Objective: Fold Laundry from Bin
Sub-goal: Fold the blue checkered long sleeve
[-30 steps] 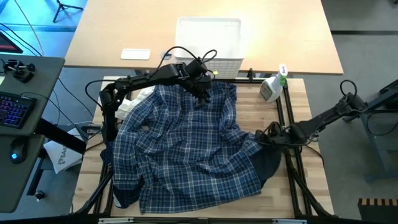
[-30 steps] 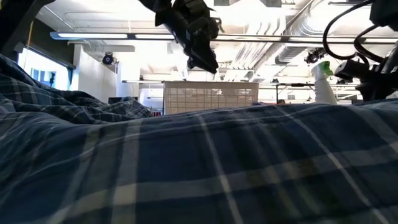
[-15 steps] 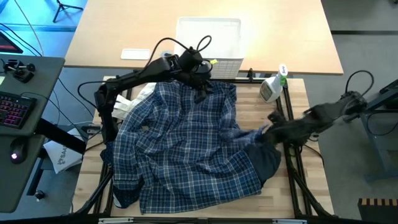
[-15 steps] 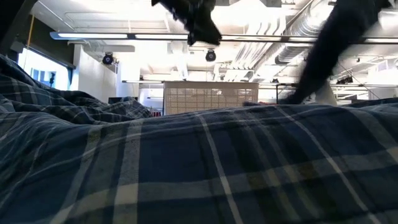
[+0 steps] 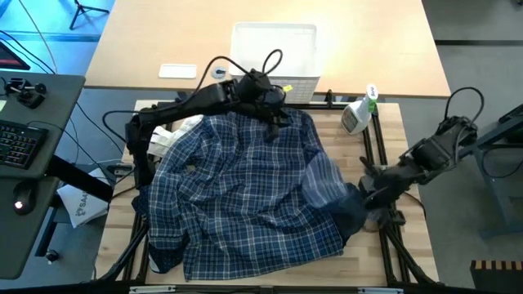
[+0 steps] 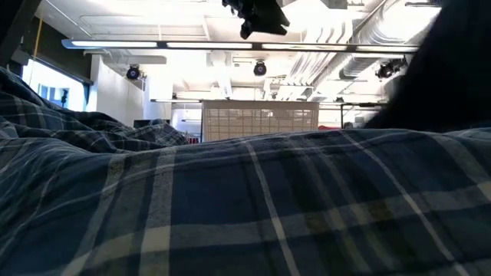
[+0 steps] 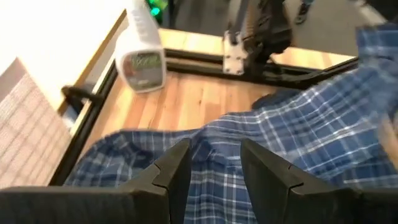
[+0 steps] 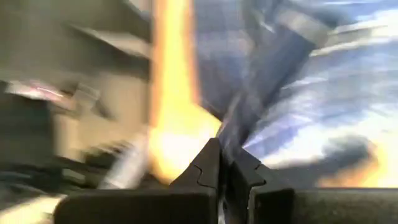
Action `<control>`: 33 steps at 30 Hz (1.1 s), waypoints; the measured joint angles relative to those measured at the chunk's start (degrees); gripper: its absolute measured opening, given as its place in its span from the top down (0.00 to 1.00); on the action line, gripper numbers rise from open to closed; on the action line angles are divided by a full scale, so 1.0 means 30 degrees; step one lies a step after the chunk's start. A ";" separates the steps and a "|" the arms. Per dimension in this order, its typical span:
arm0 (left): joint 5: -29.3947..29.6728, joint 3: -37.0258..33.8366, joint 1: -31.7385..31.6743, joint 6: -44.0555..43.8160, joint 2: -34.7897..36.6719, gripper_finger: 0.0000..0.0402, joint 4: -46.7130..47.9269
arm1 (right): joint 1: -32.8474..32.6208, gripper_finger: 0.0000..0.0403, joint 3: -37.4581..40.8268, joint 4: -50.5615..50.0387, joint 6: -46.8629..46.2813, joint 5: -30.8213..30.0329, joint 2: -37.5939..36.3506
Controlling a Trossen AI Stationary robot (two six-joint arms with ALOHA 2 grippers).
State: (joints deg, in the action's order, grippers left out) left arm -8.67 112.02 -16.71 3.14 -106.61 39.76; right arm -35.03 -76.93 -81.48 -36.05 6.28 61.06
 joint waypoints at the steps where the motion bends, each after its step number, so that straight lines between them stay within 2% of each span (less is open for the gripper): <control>1: 0.0482 -0.0006 0.0149 -0.0232 -0.0006 0.69 0.0015 | 0.0016 1.00 0.0000 -0.1040 0.0109 -0.0828 0.0241; 6: 0.2740 -0.0006 0.0821 -0.1617 0.0182 0.69 0.0121 | 0.0049 1.00 -0.0374 -0.1948 0.2282 -0.5548 0.1110; 10: 0.3243 -0.0006 0.1119 -0.1677 0.0750 0.69 0.0321 | 0.0038 1.00 -0.2386 0.0611 0.3597 -0.9251 0.1862; 12: 0.3553 -0.0006 0.1168 -0.1524 0.1137 0.69 0.0198 | 0.0045 1.00 -0.4074 0.2103 0.5432 -1.0658 0.2111; 15: 0.3856 -0.0006 0.1225 -0.1492 0.1796 0.69 0.0185 | 0.0020 1.00 -0.7425 0.2798 1.0740 -1.3429 0.2543; 18: 0.3856 -0.0006 0.1217 -0.1056 0.2828 0.69 -0.0179 | 0.0032 1.00 -1.0708 0.5290 1.6835 -1.9009 0.2689; 20: 0.3856 -0.0006 0.1217 -0.0824 0.3619 0.69 -0.0366 | 0.0320 1.00 -1.2205 0.8310 2.0899 -2.1209 0.2646; 21: 0.3853 -0.0006 0.1217 -0.0769 0.3937 0.69 -0.0440 | 0.0672 1.00 -1.2774 0.9687 2.2649 -2.1025 0.2641; 23: 0.3759 -0.0006 0.1249 -0.0315 0.4692 0.69 -0.0994 | 0.1417 1.00 -1.3621 1.1596 2.5014 -1.8963 0.2631; 26: 0.3680 -0.0020 0.1653 0.1127 0.5821 0.69 -0.2704 | 0.2272 1.00 -1.4258 1.1870 2.5123 -1.4819 0.2616; 28: 0.3544 -0.0003 0.1809 0.1602 0.6474 0.69 -0.3930 | 0.2912 1.00 -1.4094 1.1269 2.4657 -1.2748 0.2710; 30: 0.3454 0.0045 0.1980 0.1674 0.6708 0.69 -0.5299 | 0.3641 1.00 -1.3569 1.0327 2.4749 -1.1688 0.2996; 33: 0.2853 0.0022 0.1843 0.1867 0.6597 0.68 -0.5797 | 0.4351 1.00 -1.2642 0.8806 2.6368 -1.1390 0.3675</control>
State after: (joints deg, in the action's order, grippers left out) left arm -0.11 112.09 -11.18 8.74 -86.82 22.37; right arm -21.98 -114.85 -55.06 43.05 -27.89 72.08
